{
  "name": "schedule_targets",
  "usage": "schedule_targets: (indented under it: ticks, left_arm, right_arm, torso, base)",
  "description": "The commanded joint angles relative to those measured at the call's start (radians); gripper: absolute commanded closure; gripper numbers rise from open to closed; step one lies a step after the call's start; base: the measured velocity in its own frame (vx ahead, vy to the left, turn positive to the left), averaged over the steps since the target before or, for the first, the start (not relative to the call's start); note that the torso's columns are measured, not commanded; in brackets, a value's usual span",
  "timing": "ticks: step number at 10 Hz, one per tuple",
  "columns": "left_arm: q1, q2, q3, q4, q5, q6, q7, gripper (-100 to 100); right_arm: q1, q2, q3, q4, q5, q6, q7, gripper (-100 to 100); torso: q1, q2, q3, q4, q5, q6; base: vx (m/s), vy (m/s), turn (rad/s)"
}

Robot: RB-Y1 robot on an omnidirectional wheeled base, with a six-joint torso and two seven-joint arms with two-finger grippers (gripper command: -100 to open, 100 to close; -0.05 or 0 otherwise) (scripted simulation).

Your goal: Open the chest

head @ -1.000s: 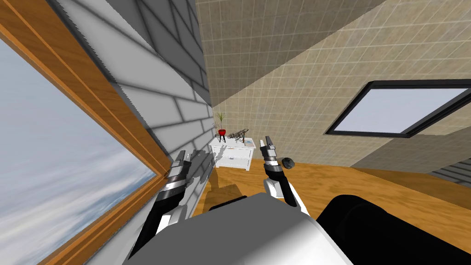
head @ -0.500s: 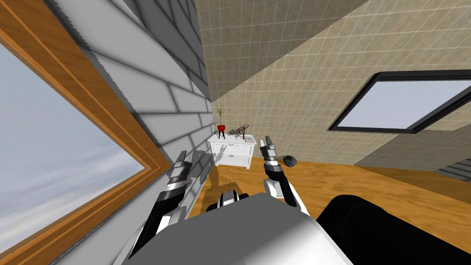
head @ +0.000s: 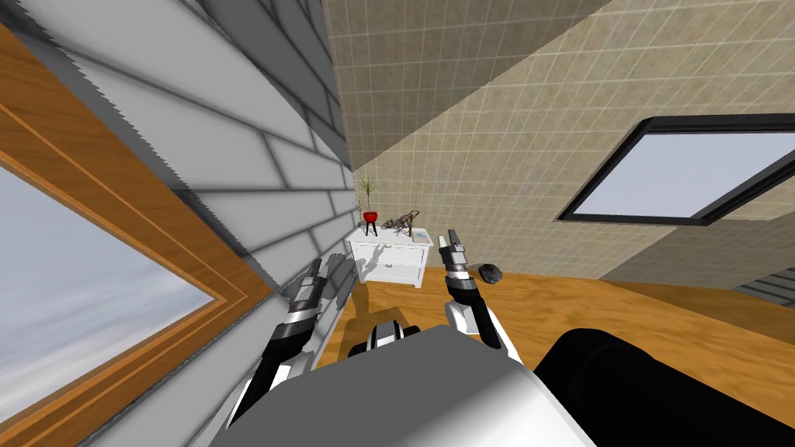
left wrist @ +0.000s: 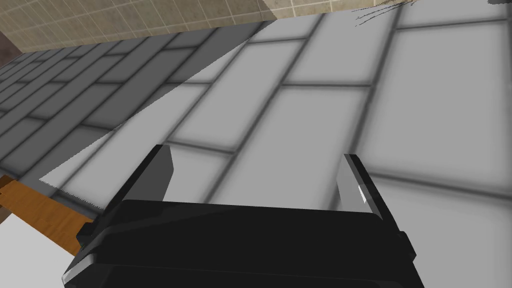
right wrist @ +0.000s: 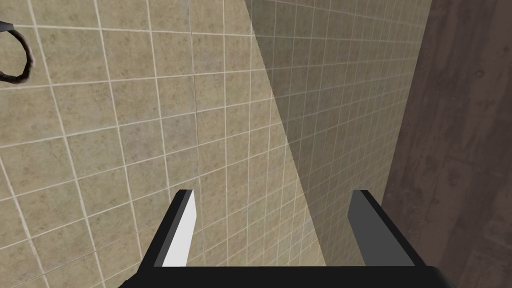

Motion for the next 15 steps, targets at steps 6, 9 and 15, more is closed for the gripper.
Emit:
schedule_targets:
  ticks: [6,9,15]
  left_arm:
    - [-0.042,0.038,-0.003,0.211,-0.027,-0.144,-0.027,-100]
    - [-0.057,0.047,-0.005,0.293,-0.037,-0.195,-0.037,-100]
    - [-0.082,0.057,-0.007,0.428,-0.052,-0.277,-0.053,-100]
  right_arm:
    - [0.0,0.0,0.0,0.0,0.0,0.0,0.0,0]
    - [0.0,0.0,0.0,0.0,0.0,0.0,0.0,0]
    - [0.0,0.0,0.0,0.0,0.0,0.0,0.0,0]
  torso:
    - [0.001,0.003,0.002,0.001,0.0,0.0]
    - [0.001,0.001,0.001,0.0,0.0,0.0]
    - [0.001,0.001,0.001,0.0,0.0,0.0]
  base:
    - [0.097,-0.052,-0.018]
    - [0.104,-0.045,-0.016]
    - [0.086,-0.045,-0.015]
